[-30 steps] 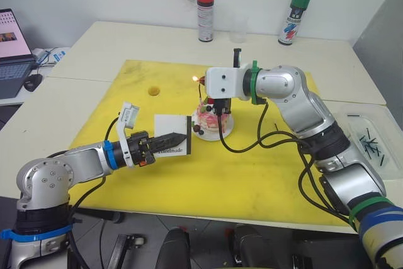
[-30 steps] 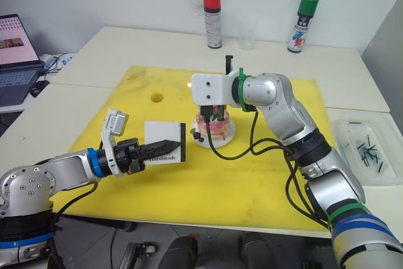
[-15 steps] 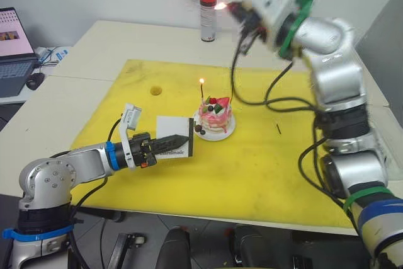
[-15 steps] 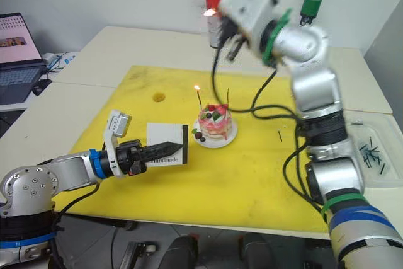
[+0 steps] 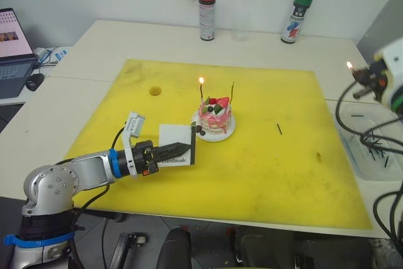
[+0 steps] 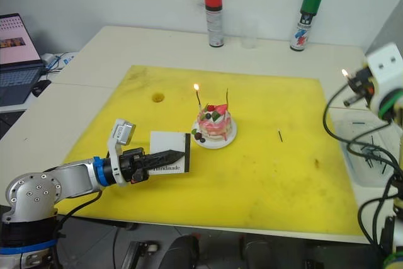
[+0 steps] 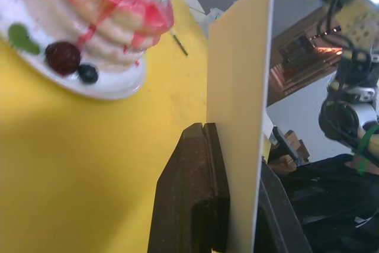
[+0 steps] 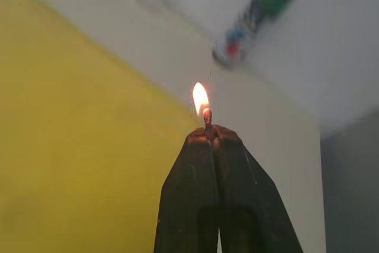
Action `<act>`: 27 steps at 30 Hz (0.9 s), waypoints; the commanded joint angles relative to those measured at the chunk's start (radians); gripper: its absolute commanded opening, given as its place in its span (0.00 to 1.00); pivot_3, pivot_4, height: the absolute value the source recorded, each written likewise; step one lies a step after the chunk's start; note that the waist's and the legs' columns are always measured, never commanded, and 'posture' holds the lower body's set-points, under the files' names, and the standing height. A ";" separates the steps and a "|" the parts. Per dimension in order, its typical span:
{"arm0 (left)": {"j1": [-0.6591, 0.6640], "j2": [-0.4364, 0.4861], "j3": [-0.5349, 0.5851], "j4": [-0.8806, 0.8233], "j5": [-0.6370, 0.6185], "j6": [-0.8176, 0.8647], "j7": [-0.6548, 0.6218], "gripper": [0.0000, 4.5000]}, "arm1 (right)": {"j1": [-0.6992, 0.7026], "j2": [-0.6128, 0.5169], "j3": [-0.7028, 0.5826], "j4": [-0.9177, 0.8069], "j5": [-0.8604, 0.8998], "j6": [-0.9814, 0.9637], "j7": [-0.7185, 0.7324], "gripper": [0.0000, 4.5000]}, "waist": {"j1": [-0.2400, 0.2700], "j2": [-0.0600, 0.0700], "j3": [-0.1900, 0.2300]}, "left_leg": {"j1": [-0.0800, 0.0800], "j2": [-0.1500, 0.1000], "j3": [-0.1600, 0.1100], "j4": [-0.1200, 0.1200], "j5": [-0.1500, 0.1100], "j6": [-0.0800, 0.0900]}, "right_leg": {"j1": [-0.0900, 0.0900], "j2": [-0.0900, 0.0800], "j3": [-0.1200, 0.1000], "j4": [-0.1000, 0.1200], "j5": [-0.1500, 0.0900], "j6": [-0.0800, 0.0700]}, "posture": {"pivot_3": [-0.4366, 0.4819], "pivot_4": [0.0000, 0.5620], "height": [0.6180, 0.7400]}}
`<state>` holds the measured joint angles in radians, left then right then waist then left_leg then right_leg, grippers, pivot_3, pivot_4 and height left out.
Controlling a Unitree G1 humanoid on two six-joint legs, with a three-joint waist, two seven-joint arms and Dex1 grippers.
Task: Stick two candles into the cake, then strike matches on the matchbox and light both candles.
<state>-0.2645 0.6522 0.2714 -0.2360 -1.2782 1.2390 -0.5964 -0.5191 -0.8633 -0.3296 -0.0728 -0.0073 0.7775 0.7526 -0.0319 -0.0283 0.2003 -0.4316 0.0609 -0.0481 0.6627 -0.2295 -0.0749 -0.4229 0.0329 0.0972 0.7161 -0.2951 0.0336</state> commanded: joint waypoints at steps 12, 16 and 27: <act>0.045 -0.057 -0.001 -0.072 -0.044 -0.027 0.059 0.00 | 0.077 -0.033 -0.050 0.279 0.044 0.044 -0.141 0.10 | -0.027 0.001 0.000 | 0.005 0.000 0.002 0.001 0.001 0.001 | 0.003 0.001 0.003 0.002 0.003 0.004 | 0.48 0.27 0.58; 0.050 -0.056 0.006 -0.077 -0.050 -0.029 0.066 0.00 | 0.053 -0.018 -0.058 0.262 0.078 0.086 -0.169 0.37 | -0.028 0.001 0.000 | 0.005 0.000 0.003 0.001 0.001 0.001 | 0.002 0.001 0.004 0.002 0.003 0.003 | 0.48 0.27 0.58; 0.051 -0.034 0.013 -0.076 -0.060 -0.038 0.072 0.00 | 0.093 0.061 -0.094 -0.216 0.295 0.123 -0.141 1.00 | -0.028 0.002 0.000 | 0.005 0.002 0.001 0.000 0.001 0.001 | 0.002 0.003 0.003 0.001 0.003 0.003 | 0.48 0.27 0.58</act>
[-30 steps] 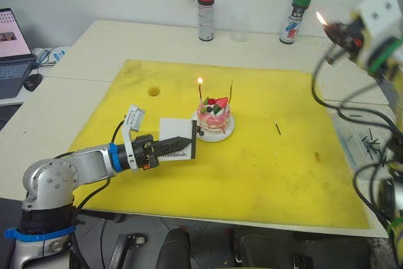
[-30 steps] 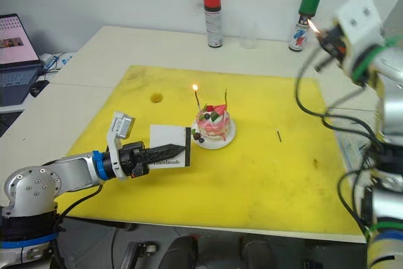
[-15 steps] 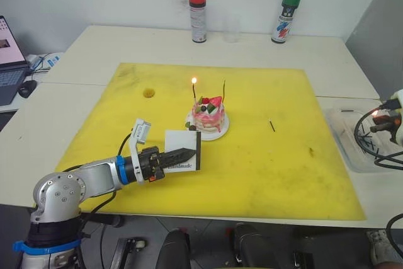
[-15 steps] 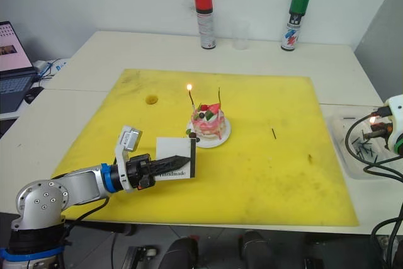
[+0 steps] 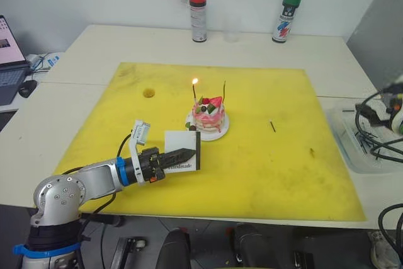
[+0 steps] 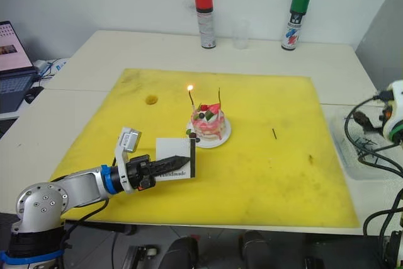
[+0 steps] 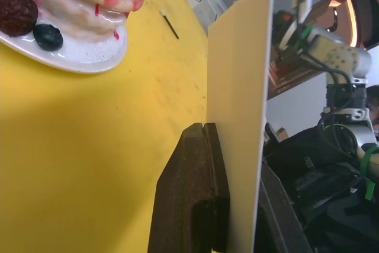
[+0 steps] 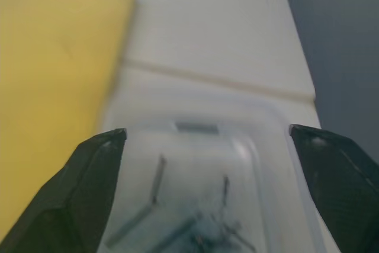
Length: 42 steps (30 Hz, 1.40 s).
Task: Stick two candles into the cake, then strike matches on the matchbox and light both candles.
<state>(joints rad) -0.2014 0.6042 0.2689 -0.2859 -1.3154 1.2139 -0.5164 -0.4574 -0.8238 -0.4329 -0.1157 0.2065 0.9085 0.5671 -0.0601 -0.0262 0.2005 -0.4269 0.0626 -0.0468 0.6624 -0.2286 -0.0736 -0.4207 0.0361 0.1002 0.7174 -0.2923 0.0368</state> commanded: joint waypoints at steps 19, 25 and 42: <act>-0.042 0.053 0.016 -0.014 -0.030 -0.009 -0.003 0.00 | 0.223 0.464 0.339 -0.158 -0.036 -0.239 -0.255 0.96 | 0.005 -0.001 -0.001 | -0.002 0.000 -0.002 0.001 0.000 0.000 | -0.001 0.000 -0.002 0.000 0.000 0.000 | 0.48 0.27 0.58; -0.035 0.057 0.019 -0.018 -0.032 -0.010 -0.003 0.00 | 0.209 0.512 0.335 -0.165 -0.013 -0.144 -0.300 0.55 | 0.005 -0.002 -0.001 | -0.002 0.000 -0.002 0.002 0.000 0.000 | -0.001 0.000 -0.002 0.000 0.000 0.000 | 0.48 0.27 0.58; -0.044 0.056 0.005 0.009 -0.005 -0.027 -0.026 0.00 | 0.141 0.447 0.291 -0.375 0.128 0.112 -0.247 0.01 | 0.005 -0.001 -0.001 | -0.002 0.000 -0.002 0.001 0.000 0.000 | -0.001 0.000 -0.002 0.000 0.000 -0.001 | 0.48 0.27 0.58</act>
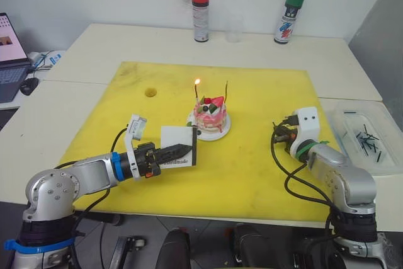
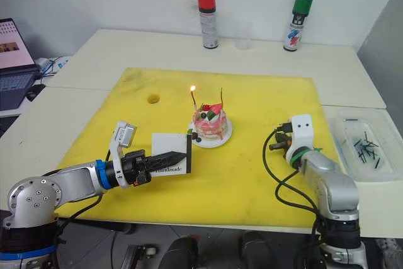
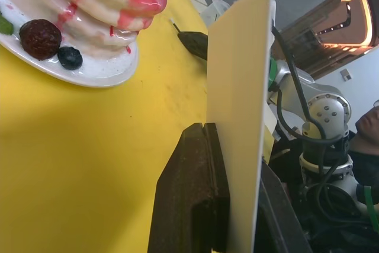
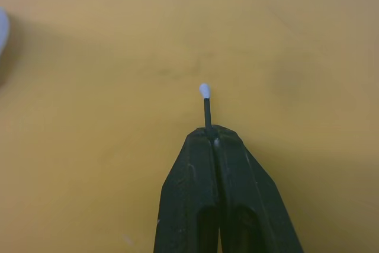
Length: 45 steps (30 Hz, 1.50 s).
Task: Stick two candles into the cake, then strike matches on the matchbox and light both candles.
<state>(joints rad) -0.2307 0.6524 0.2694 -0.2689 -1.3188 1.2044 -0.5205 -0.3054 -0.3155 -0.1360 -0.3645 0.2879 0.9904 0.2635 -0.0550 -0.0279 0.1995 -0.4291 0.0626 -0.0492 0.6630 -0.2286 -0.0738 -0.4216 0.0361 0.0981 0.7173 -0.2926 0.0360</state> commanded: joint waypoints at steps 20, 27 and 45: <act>-0.060 0.050 -0.024 0.028 0.024 0.015 -0.076 0.00 | 0.307 -0.346 0.337 -0.299 -0.024 -0.373 0.342 0.10 | -0.001 -0.001 0.000 | 0.000 0.000 0.000 0.002 0.000 0.000 | 0.000 0.000 0.000 -0.001 0.000 0.000 | 0.48 0.27 0.58; -0.065 0.061 -0.026 0.034 0.028 0.021 -0.083 0.00 | 0.317 -0.327 0.358 -0.231 -0.061 -0.530 0.387 0.61 | 0.001 -0.001 0.000 | 0.000 0.000 -0.001 0.000 0.000 0.000 | 0.000 0.000 -0.001 -0.001 0.000 0.000 | 0.48 0.27 0.58; -0.087 0.056 -0.031 0.044 0.050 0.034 -0.102 0.00 | 0.393 -0.238 0.353 -0.151 -0.087 -0.604 0.366 0.40 | 0.002 -0.001 -0.001 | 0.000 0.000 -0.001 0.001 0.000 0.000 | 0.001 0.000 -0.001 0.000 0.000 0.000 | 0.48 0.27 0.58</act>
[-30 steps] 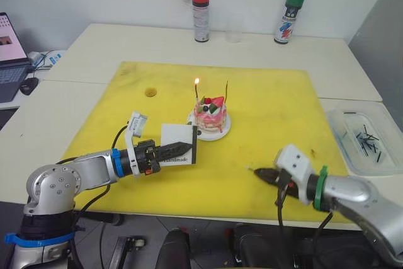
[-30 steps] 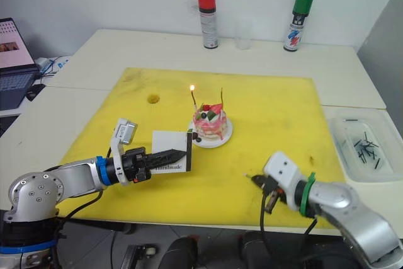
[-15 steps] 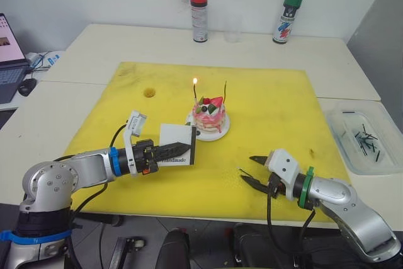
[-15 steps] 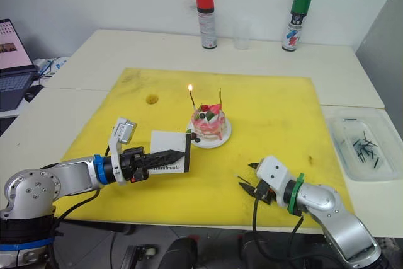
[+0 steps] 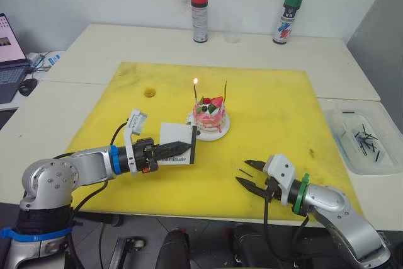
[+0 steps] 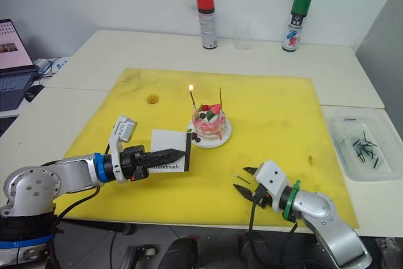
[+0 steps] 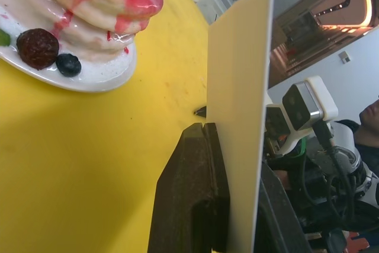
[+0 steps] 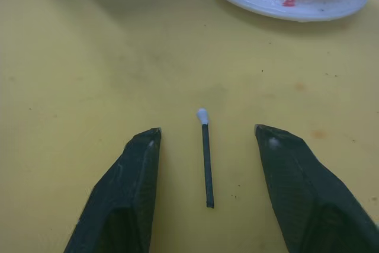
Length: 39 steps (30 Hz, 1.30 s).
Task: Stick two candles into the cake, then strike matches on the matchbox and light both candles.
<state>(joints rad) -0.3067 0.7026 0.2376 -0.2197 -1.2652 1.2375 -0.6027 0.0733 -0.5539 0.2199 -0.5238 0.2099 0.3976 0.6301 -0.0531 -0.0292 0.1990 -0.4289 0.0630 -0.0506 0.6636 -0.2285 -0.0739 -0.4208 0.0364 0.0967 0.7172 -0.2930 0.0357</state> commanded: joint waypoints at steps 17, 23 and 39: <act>-0.016 0.007 0.003 -0.006 -0.021 0.021 -0.032 0.00 | -0.025 0.005 -0.063 -0.101 0.085 0.053 0.014 0.01 | 0.001 0.000 0.000 | 0.000 0.000 0.000 0.001 0.000 0.000 | 0.001 0.000 0.000 0.000 0.000 0.001 | 0.48 0.27 0.58; -0.068 0.017 -0.018 0.010 -0.026 0.052 -0.080 0.00 | -0.231 -0.080 -0.058 -0.149 0.100 0.039 0.124 0.01 | 0.001 0.000 0.000 | 0.001 0.000 0.000 0.002 0.000 0.000 | 0.001 0.000 0.000 0.001 0.001 0.001 | 0.48 0.27 0.58; -0.173 0.065 -0.106 0.160 0.106 0.025 -0.287 0.00 | -0.540 -0.057 0.127 -0.031 -0.006 -0.073 0.285 0.01 | 0.003 0.000 0.000 | 0.000 0.000 -0.001 0.000 0.000 0.000 | 0.000 0.000 -0.001 0.001 0.000 -0.001 | 0.48 0.27 0.58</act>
<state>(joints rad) -0.4575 0.7476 0.1337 -0.0726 -1.1836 1.2916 -0.8378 -0.4474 -0.6143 0.3458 -0.5425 0.2140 0.3527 0.9070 -0.0503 -0.0295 0.1988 -0.4284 0.0631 -0.0512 0.6634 -0.2284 -0.0737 -0.4205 0.0366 0.0956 0.7182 -0.2932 0.0346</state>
